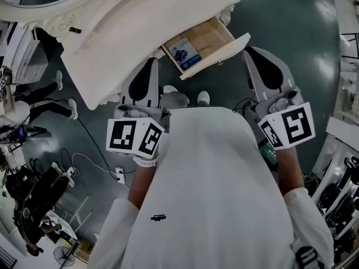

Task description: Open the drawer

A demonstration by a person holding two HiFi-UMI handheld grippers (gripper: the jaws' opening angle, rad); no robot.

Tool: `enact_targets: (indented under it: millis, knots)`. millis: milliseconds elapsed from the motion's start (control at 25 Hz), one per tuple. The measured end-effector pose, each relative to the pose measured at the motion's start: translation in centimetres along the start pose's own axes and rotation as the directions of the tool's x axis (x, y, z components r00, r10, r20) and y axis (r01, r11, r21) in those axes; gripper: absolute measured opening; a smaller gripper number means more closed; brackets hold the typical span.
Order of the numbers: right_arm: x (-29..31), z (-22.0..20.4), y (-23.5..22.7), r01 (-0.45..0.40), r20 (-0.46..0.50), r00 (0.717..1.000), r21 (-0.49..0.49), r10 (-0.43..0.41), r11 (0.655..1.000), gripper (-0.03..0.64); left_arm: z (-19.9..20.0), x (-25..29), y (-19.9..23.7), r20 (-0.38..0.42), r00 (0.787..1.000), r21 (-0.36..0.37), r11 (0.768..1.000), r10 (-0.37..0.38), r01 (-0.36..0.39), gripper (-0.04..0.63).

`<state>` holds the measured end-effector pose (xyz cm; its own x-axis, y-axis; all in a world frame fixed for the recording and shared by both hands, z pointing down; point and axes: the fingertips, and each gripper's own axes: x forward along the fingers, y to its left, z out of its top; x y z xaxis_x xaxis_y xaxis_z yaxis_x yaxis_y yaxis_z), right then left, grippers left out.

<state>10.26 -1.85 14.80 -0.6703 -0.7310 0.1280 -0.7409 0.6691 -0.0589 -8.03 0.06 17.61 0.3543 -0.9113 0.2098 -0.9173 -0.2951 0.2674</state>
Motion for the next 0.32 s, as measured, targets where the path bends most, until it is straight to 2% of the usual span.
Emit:
enact_targets:
  millis: [320]
  knots:
    - [-0.51,-0.31,-0.10,0.017,0.001,1.000,0.000,-0.017,1.000,0.011,-0.42,-0.26,-0.20,-0.003,1.000,-0.005,1.000,-0.008,0.008,0.008]
